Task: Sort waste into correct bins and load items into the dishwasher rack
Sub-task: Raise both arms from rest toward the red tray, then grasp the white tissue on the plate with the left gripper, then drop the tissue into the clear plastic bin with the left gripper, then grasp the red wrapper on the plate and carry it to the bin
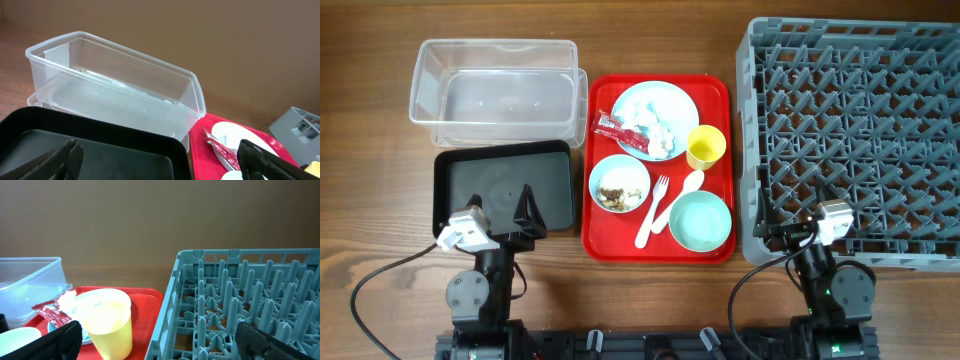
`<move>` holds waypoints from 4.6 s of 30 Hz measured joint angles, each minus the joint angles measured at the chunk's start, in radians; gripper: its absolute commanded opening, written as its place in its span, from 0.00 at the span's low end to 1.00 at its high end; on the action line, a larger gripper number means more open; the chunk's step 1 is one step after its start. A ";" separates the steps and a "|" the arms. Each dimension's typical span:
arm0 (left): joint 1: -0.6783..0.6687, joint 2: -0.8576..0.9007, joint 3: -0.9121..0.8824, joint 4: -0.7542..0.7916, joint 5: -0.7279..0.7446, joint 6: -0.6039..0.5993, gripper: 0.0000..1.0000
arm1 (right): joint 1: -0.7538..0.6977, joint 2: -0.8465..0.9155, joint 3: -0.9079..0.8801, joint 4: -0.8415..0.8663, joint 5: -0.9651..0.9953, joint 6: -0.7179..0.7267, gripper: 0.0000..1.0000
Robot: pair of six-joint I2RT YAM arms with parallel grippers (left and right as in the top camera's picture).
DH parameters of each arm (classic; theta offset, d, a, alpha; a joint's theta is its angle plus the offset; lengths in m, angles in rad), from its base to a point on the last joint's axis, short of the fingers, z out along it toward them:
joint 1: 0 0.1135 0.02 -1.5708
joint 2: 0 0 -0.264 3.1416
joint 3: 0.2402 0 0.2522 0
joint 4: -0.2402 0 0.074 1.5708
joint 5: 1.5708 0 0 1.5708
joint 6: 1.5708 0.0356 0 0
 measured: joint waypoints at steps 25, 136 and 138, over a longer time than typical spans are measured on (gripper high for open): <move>0.000 0.000 0.000 0.000 -0.003 0.000 1.00 | 0.000 0.054 0.030 -0.111 0.000 0.009 1.00; -0.383 1.901 1.233 -0.298 0.042 -0.342 0.72 | 0.000 0.969 0.880 -0.884 0.000 0.043 1.00; -0.383 1.911 1.233 -0.283 0.042 -0.342 0.72 | 0.000 0.969 0.880 -0.884 0.000 0.043 1.00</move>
